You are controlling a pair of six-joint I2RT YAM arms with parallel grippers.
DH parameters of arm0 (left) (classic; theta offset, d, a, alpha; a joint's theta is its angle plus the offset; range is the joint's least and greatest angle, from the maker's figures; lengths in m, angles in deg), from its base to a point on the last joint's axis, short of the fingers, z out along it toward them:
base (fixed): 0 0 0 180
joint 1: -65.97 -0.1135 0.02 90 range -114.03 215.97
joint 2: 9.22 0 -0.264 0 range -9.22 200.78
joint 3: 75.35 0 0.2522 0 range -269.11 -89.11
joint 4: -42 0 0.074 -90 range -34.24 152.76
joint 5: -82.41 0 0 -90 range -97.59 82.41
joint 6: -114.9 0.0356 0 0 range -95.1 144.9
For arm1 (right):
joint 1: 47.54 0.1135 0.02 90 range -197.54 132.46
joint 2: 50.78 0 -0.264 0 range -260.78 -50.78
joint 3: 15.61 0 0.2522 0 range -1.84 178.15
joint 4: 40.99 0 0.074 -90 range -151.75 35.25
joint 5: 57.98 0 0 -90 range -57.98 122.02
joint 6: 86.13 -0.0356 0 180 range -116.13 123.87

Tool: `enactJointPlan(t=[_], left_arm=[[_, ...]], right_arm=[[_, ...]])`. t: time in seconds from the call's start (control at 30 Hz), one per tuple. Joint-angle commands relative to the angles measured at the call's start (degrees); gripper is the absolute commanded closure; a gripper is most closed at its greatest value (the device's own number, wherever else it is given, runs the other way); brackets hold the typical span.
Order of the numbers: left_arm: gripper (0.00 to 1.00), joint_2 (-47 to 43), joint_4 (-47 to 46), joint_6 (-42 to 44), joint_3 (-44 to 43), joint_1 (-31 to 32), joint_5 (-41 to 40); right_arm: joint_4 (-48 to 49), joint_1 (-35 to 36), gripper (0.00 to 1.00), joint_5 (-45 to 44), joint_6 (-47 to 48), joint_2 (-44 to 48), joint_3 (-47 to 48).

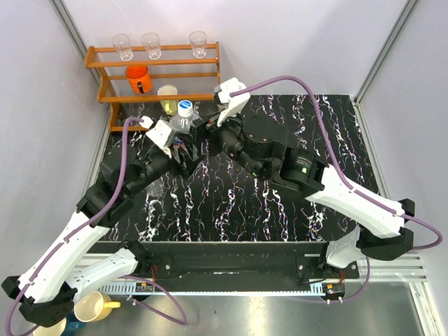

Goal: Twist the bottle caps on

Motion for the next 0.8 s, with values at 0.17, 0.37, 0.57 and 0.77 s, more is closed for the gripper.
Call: enactJointPlan(t=[0.17, 0.37, 0.57, 0.77], left_arm=[[0.67, -1.46, -8.71, -5.92, -1.73, -0.75, 19.35], [0.62, 1.09, -16.94, -13.63, -0.24, -0.84, 57.56], [0.68, 3.20, -22.07, -19.72, 0.21, -0.31, 75.97], [0.71, 4.00, -22.16, -19.90, 0.03, 0.31, 79.23]], right_arm=[[-2.56, -2.95, 0.05, 21.87, 1.90, 14.58, -2.25], [-4.95, -11.20, 0.05, 54.51, 3.84, 18.80, -3.05], [-4.86, -15.88, 0.05, 71.84, 2.08, 15.73, -0.59], [2.51, -16.85, 0.07, 80.55, -3.01, 10.98, -0.23]])
